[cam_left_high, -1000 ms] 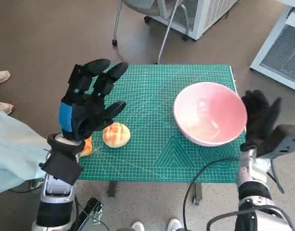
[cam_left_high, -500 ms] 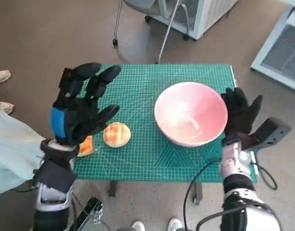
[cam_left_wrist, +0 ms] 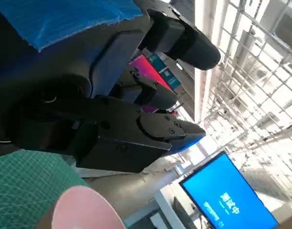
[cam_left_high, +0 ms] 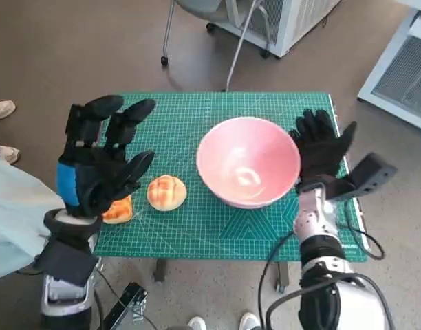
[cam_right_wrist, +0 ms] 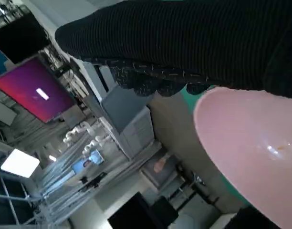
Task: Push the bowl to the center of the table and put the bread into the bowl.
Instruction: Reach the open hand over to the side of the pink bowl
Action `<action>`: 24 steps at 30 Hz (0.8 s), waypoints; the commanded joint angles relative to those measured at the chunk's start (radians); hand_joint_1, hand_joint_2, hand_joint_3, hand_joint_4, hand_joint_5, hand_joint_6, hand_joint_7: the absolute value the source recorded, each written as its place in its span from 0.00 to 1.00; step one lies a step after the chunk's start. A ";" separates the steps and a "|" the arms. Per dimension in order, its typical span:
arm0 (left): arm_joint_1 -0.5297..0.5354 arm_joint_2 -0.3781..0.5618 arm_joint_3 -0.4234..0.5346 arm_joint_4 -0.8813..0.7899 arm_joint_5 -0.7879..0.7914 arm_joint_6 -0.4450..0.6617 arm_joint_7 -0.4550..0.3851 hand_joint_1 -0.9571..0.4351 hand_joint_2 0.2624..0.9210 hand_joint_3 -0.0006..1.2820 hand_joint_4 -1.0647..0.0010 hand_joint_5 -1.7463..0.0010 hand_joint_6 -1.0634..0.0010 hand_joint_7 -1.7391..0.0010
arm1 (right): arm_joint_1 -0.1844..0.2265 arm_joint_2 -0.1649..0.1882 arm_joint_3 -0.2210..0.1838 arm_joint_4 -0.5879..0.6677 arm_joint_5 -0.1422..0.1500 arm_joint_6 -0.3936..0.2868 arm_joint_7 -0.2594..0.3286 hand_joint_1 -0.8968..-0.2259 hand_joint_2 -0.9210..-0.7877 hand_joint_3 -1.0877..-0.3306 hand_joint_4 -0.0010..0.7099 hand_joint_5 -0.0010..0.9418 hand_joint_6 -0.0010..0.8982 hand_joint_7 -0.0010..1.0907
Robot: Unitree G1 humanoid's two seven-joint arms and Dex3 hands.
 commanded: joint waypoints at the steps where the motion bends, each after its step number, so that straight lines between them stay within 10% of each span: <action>1: 0.031 0.000 0.019 -0.027 -0.011 0.000 0.014 0.59 0.90 0.24 0.81 0.58 0.88 0.43 | -0.009 0.024 0.003 0.022 -0.009 0.029 -0.021 0.64 0.00 0.31 0.34 0.01 0.06 0.64; 15: 0.103 0.019 0.065 -0.027 -0.012 -0.034 0.014 0.58 0.99 0.14 0.74 0.66 0.82 0.51 | -0.024 0.034 0.026 0.021 -0.036 0.037 -0.012 0.61 0.00 0.44 0.39 0.02 0.14 0.63; 24: 0.173 0.223 0.193 0.009 0.084 -0.094 -0.037 0.58 1.00 0.11 0.65 0.78 0.74 0.60 | -0.026 -0.012 0.131 -0.010 -0.148 -0.061 -0.006 0.59 0.00 0.43 0.41 0.02 0.11 0.62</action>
